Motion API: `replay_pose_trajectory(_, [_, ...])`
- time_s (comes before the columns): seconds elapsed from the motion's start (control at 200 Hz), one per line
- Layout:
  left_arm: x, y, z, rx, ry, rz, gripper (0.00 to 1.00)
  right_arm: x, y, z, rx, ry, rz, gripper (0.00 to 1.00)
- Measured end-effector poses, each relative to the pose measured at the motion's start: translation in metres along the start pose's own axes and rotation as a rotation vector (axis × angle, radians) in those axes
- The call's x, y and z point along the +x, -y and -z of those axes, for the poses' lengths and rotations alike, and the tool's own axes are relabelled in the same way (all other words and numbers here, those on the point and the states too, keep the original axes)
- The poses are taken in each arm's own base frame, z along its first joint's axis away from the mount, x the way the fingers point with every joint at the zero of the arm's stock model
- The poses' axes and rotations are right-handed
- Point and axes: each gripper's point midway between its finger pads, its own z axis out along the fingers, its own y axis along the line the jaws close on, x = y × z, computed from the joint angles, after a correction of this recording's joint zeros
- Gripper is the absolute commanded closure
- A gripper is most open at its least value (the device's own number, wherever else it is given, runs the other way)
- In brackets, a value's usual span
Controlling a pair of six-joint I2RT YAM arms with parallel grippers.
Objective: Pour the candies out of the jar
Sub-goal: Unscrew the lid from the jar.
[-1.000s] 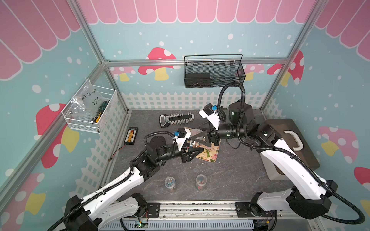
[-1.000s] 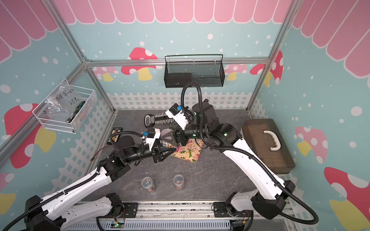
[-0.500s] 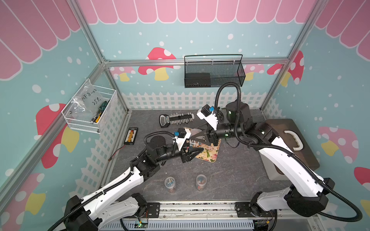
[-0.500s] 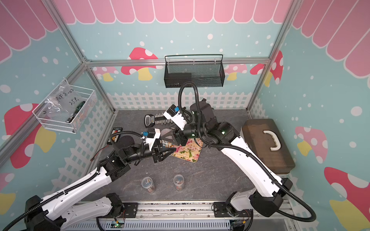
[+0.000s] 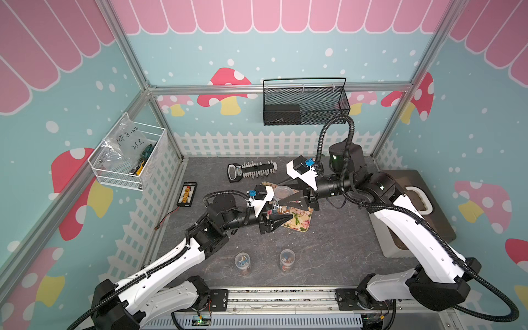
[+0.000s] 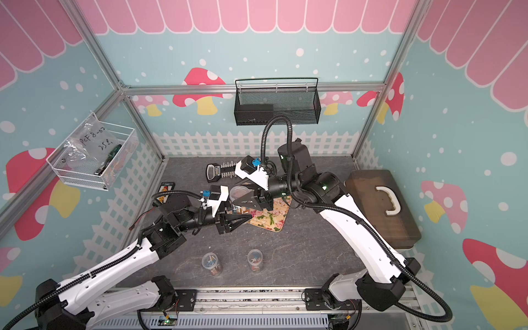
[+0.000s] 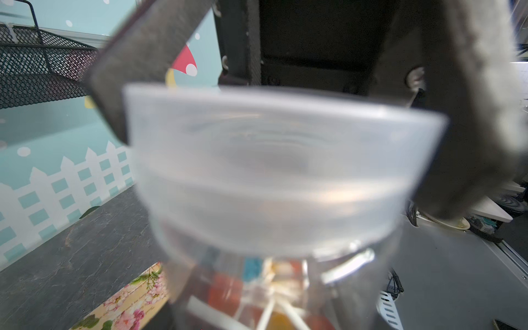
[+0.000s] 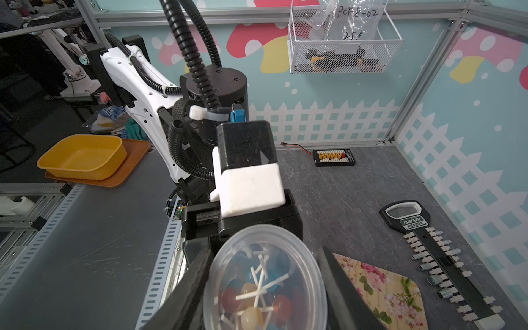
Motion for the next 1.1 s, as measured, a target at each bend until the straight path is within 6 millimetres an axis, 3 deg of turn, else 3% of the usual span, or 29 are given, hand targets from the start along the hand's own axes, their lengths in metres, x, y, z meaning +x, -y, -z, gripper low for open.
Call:
replay_pose_trajectory(0.045, [0.0,0.0,0.0,0.002,0.0,0.0,0.6,0.0,0.0,0.0,0.002,-0.002,-0.004,0.36])
replay_pose_trajectory(0.09, [0.0,0.001,0.0,0.004,-0.002,0.01,0.6,0.0,0.001,0.0,0.007,-0.003,0.003,0.27])
replay_pose_trajectory(0.235, [0.008,-0.007,-0.001,-0.024,-0.027,0.059,0.6,-0.004,-0.004,0.01,0.036,0.016,0.031,0.18])
replay_pose_trajectory(0.435, [0.014,-0.012,-0.001,-0.056,-0.044,0.087,0.6,-0.025,-0.018,0.038,0.108,0.101,0.02,0.16])
replay_pose_trajectory(0.56, [0.017,-0.014,-0.001,-0.065,-0.054,0.094,0.6,-0.034,-0.011,0.045,0.173,0.135,-0.044,0.17])
replay_pose_trajectory(0.846, [0.018,-0.015,-0.001,-0.073,-0.058,0.096,0.6,-0.009,0.014,0.022,0.208,0.085,-0.268,0.21])
replay_pose_trajectory(1.096, [0.019,-0.016,-0.001,-0.074,-0.061,0.099,0.6,0.001,0.021,0.01,0.208,0.058,-0.345,0.25])
